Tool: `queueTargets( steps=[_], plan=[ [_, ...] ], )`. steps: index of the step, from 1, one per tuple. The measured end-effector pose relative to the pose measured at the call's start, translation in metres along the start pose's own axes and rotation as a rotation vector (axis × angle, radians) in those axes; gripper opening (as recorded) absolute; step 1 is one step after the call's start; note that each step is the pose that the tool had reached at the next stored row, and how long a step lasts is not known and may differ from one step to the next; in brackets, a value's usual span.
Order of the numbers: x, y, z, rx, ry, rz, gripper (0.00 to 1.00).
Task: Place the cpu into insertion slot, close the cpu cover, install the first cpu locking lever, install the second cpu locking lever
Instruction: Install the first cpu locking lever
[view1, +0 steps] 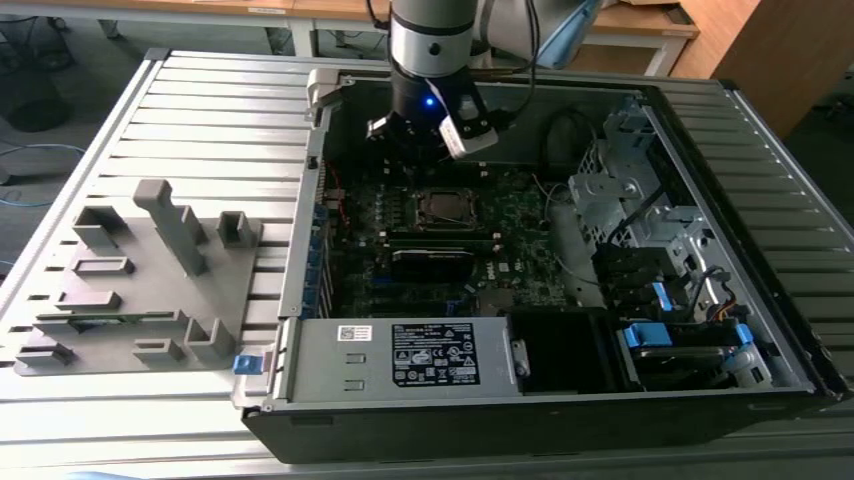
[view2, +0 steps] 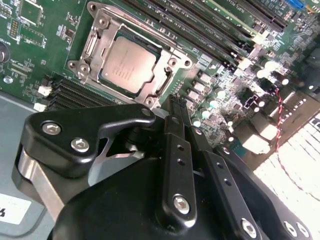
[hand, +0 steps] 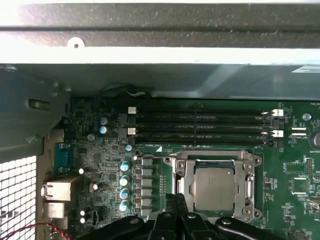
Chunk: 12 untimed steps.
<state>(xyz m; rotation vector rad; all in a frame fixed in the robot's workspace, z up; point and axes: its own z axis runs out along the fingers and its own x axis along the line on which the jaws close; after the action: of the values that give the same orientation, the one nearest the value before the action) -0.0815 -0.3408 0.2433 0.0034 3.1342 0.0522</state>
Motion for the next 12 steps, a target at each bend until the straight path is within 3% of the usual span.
queueTargets(
  steps=[7,12],
  plan=[
    [-0.0001,0.0004,-0.0106,-0.0001,0.0,0.0,0.11],
    [-0.0001,0.0005,-0.0121,-0.0003,-0.0002,0.0,0.11]
  ],
)
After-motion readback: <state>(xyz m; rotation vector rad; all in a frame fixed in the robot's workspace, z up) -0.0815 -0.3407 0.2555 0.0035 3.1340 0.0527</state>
